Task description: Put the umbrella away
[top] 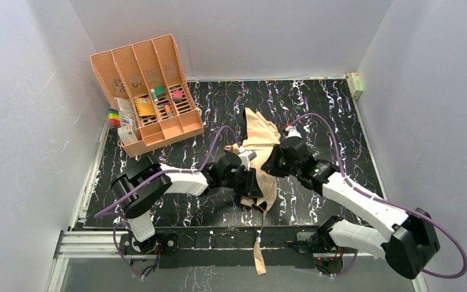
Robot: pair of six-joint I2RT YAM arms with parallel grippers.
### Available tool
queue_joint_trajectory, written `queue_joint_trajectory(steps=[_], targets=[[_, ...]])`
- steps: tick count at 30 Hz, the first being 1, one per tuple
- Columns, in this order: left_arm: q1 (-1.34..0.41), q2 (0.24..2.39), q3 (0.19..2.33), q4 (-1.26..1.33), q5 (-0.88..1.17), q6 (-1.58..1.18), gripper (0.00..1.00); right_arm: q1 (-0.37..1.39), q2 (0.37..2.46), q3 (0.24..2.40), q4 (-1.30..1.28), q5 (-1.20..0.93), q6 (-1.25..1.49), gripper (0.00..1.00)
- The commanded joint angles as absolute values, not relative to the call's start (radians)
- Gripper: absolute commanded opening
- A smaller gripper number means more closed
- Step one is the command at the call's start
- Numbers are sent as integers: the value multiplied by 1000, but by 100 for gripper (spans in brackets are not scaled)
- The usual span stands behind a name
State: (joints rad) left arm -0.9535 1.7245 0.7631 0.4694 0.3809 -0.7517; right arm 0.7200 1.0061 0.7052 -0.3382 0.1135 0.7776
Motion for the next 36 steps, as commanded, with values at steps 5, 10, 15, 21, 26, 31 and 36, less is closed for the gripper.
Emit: queue_joint_trajectory(steps=[5,10,15,21,26,31,36], targets=[[-988,1767,709,584,347,-786,23,708,1174,655,-100,33,782,14],[-989,1732,686,565,332,-779,23,706,1227,561,-66,57,821,7],[-989,1643,683,472,298,-757,23,705,1243,450,-9,46,840,2],[-933,1422,749,227,193,-691,32,705,1249,373,2,68,867,0],[-732,1360,971,42,225,-619,69,705,1249,312,29,58,885,0],[-580,1615,1401,-221,252,-591,95,705,1275,274,65,37,897,0],[-512,1872,1679,-301,310,-695,98,705,1282,268,76,25,897,0]])
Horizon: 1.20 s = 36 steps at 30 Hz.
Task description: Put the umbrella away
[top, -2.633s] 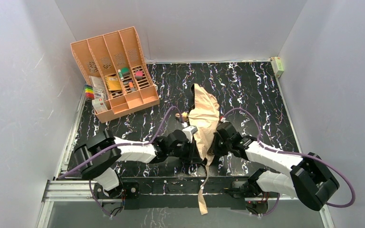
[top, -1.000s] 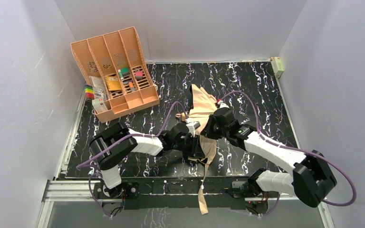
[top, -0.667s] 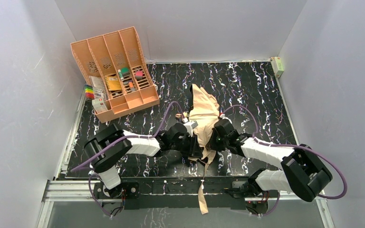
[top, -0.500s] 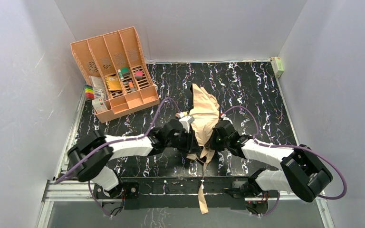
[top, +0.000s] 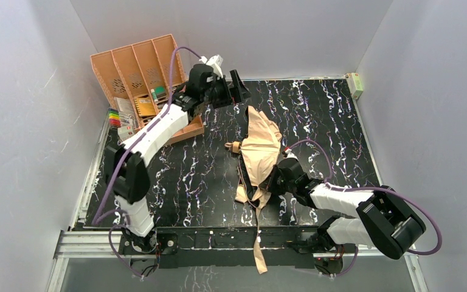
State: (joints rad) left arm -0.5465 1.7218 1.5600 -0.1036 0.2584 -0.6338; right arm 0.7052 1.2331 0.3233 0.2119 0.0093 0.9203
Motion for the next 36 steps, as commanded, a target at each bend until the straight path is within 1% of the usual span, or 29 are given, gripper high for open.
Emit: queue_joint_trajectory(steps=[1,4,7,15,22,27,31,36], targets=[[-509,1904,1711,-310,302,-716,98,705,1281,269,75,26,895,0],[-503,2002,1789,-325,341,-760,98,705,1279,271,76,24,893,0],[-505,2072,1824,-314,389,-812,98,706,1281,272,77,19,891,0],[-505,2173,1920,-240,457,-869,98,706,1289,265,87,11,893,0],[-507,2282,2062,-237,523,-908,98,706,1307,263,99,6,891,0],[-506,2326,2103,-242,558,-918,98,705,1320,266,107,6,891,0],[-508,2338,2113,-264,570,-910,94,706,1328,269,108,6,892,0],[-512,2359,2131,-279,585,-902,82,705,1339,271,110,6,892,0]])
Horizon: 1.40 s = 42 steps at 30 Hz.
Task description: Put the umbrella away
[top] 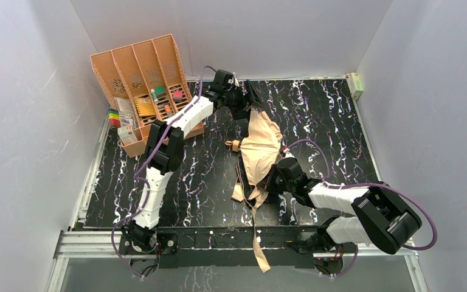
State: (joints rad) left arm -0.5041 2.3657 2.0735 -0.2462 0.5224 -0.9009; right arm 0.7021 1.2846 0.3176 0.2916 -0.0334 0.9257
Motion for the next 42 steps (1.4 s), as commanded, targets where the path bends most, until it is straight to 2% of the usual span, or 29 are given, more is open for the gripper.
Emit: queue_joint_trajectory(steps=[1,7,10,15,18,24,28,35,42], targets=[[-512,2367,2145,-287,586,-897,79,706,1340,272,109,6,892,0],[-512,2404,2202,-345,589,-863,58,706,1339,271,107,6,893,0],[-512,2409,2209,-345,601,-855,40,705,1342,271,107,6,894,0],[-512,2413,2219,-347,614,-835,18,706,1347,273,106,6,894,0],[-512,2408,2230,-348,630,-823,0,706,1350,275,105,-21,893,0],[-518,2328,2234,-295,683,-783,0,705,1351,281,112,-28,901,0],[-552,2187,2134,-262,682,-709,0,705,1362,299,141,-39,912,0],[-635,1872,1796,-205,621,-616,0,706,1409,377,178,-42,935,0],[-750,1573,1404,-112,443,-613,0,704,1400,446,157,-13,935,0]])
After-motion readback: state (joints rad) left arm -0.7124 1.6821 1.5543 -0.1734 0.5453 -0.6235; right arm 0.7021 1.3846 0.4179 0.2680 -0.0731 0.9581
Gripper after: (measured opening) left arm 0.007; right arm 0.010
